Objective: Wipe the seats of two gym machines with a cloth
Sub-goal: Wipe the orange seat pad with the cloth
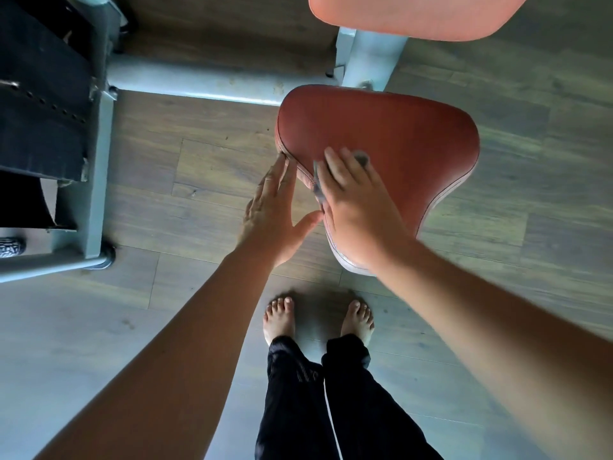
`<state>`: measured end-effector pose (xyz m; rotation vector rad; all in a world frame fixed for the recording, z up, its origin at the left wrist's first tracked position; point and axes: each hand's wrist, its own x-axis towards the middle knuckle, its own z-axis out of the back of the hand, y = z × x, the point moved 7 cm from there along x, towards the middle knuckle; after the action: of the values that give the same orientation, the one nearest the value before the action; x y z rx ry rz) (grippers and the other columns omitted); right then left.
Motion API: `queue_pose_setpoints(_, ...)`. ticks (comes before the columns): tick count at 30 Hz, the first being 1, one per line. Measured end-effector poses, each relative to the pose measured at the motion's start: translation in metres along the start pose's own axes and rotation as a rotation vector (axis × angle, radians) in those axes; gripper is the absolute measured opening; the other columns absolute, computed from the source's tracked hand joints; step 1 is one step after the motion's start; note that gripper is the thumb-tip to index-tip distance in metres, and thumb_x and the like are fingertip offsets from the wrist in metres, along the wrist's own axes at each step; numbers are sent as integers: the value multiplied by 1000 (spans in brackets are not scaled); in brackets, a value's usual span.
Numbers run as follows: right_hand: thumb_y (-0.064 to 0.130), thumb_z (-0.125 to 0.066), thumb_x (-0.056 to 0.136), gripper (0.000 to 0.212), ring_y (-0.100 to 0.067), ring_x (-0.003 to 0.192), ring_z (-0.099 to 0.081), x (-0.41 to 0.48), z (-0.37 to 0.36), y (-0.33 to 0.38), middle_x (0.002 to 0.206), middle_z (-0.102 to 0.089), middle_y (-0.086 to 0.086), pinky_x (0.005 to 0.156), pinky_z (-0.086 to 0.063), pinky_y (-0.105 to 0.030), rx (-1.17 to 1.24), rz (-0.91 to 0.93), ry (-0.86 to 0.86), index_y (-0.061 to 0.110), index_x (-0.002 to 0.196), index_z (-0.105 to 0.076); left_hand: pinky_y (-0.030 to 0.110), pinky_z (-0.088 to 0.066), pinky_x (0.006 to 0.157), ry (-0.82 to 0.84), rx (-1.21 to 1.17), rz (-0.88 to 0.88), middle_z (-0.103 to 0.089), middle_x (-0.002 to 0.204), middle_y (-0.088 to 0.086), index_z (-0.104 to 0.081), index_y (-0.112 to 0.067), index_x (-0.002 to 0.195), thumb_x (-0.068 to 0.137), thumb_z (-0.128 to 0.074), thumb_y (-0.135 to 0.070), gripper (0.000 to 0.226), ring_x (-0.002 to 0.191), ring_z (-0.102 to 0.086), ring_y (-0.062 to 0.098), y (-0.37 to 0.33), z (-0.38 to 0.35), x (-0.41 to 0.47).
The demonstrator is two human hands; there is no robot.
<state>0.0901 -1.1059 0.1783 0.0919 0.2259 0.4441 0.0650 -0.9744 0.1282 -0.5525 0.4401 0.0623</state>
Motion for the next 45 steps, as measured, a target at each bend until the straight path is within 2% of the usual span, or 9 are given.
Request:
queue_pose_setpoints(3, 28, -39, 103, 54, -28, 156, -25, -49, -1, 10, 168, -28, -9, 125, -24, -52, 5, 35, 37, 11, 155, -38, 56, -30, 125, -8, 0, -11, 9, 175, -13, 6, -31, 166, 96, -57, -61, 98, 162, -9, 22, -1, 1, -1)
queue_pose_setpoints(6, 29, -37, 107, 52, -33, 154, -27, -8, -2, -5, 166, -30, -13, 124, -26, -54, -3, 31, 31, 10, 155, -37, 54, -26, 126, 10, 12, -15, 11, 175, -13, 7, -33, 166, 97, -51, -66, 96, 162, -7, 24, -3, 0, -2)
queue_pose_setpoints(11, 28, -30, 103, 59, -35, 156, -21, 28, 0, -25, 167, -26, -16, 126, -20, -53, 21, -229, 21, 6, 158, -29, 58, -27, 125, -9, 34, -1, 11, 175, -13, 4, -33, 166, 104, -40, -58, 80, 162, -6, 24, -12, -6, -7)
queue_pose_setpoints(18, 29, -38, 103, 55, -33, 153, -30, -52, -2, -19, 164, -35, -13, 123, -28, -51, 63, -86, -27, 8, 154, -40, 54, -27, 126, -51, 63, -32, 4, 176, -9, -10, -31, 166, 106, -39, -55, 72, 162, -9, 23, -28, -8, -15)
queue_pose_setpoints(25, 26, -38, 101, 60, -36, 154, -24, 12, -1, -79, 165, -30, -18, 126, -19, -50, 46, -399, -15, 6, 156, -32, 49, -18, 128, -28, 113, -46, 4, 176, -5, -13, -26, 167, 107, -40, -50, 69, 162, -5, 23, -34, -6, -16)
queue_pose_setpoints(31, 27, -37, 101, 58, -35, 154, -27, -71, -7, -37, 164, -32, -18, 125, -24, -51, 116, -187, -25, 5, 154, -37, 51, -18, 129, -64, 121, -77, -3, 176, -1, -17, -24, 167, 109, -37, -47, 66, 163, -5, 18, -45, -8, -15)
queue_pose_setpoints(38, 23, -38, 101, 62, -35, 158, -13, 11, -6, -131, 168, -20, -18, 128, -11, -52, 129, -542, 4, 5, 159, -24, 47, -19, 129, -98, 105, -53, -8, 176, 0, -21, -20, 166, 108, -39, -46, 66, 162, -9, 19, -53, -10, -11)
queue_pose_setpoints(42, 28, -39, 100, 60, -37, 154, -25, -57, -3, -61, 163, -32, -19, 125, -22, -54, 158, -356, -75, 3, 155, -35, 45, -19, 129, -121, 96, -34, -10, 176, 2, -23, -18, 166, 108, -42, -44, 66, 162, -10, 20, -57, -11, -12)
queue_pose_setpoints(45, 28, -38, 101, 58, -36, 153, -29, -56, -4, -70, 163, -34, -18, 124, -25, -53, 179, -198, -49, 5, 154, -38, 47, -20, 129, -128, 81, -43, -12, 175, 1, -24, -17, 165, 108, -42, -44, 66, 162, -12, 20, -55, -12, -12)
